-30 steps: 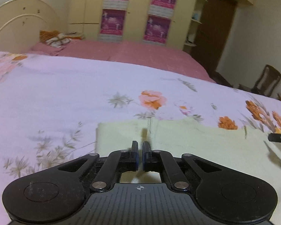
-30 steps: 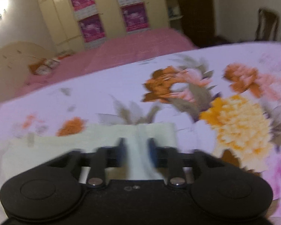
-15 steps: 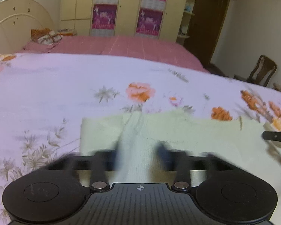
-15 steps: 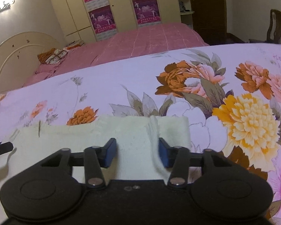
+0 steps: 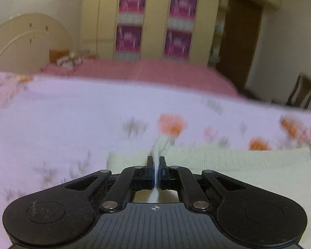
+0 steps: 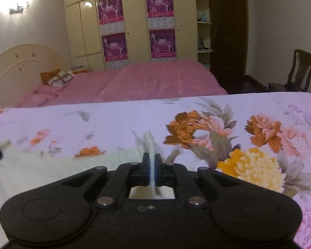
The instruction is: Fold small clothes
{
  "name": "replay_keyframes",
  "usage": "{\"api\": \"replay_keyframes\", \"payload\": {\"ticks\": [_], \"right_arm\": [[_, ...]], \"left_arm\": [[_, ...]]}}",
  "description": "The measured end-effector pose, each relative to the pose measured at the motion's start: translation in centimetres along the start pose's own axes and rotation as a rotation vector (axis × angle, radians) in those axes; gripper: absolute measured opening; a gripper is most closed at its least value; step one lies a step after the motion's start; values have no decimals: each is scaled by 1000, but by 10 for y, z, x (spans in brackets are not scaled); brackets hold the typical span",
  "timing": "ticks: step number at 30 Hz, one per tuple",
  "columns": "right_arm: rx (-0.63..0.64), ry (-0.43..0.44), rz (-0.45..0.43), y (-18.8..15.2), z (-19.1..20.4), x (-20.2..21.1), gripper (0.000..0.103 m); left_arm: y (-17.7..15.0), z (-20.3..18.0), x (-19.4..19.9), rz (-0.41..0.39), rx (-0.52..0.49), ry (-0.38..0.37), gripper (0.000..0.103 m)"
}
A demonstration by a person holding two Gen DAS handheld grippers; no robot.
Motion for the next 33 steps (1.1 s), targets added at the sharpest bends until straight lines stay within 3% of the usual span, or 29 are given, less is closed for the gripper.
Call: {"api": "replay_keyframes", "payload": {"ticks": [2, 4, 5, 6, 7, 8, 9, 10, 17, 22, 26, 33], "right_arm": [[-27, 9, 94, -18, -3, -22, 5], [-12, 14, 104, -22, -1, -26, 6], [-7, 11, 100, -20, 0, -24, 10], [-18, 12, 93, -19, -2, -20, 22], [-39, 18, 81, -17, -5, -15, 27], [-60, 16, 63, -15, -7, -7, 27], [-68, 23, 47, -13, -7, 1, 27], [-62, 33, 37, -12, -3, 8, 27], [10, 193, 32, -14, 69, 35, 26], [46, 243, 66, -21, 110, 30, 25], [102, 191, 91, -32, 106, 26, 29], [71, 58, 102, -54, 44, 33, 27]], "left_arm": [[-4, -1, 0, -30, -27, 6, 3], [-3, 0, 4, -24, -3, 5, 3], [-1, 1, 8, -24, 4, 5, 8], [2, 3, 13, -29, 11, 9, 13], [3, 4, 18, -35, 20, 13, 36], [6, 6, 26, -45, 31, 16, 69], [7, 5, 34, -61, 38, 13, 78], [8, 2, 42, -81, 37, 10, 81], [-19, -45, 65, 7, -11, -93, 81], [-50, -66, 51, 95, -51, -81, 81], [-61, -59, 49, 86, -89, -46, 81], [-60, -46, 55, 83, -106, -27, 81]]}}
Point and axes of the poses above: each gripper's, at about its wrist camera, not at the fingertips, and x roughly against the way its jaws point, z to its left, y to its top, the point moved 10 cm from there along -x, roughly the way its jaws point, and after that the axes turned 15 degrees about x, right-handed, at the moved point
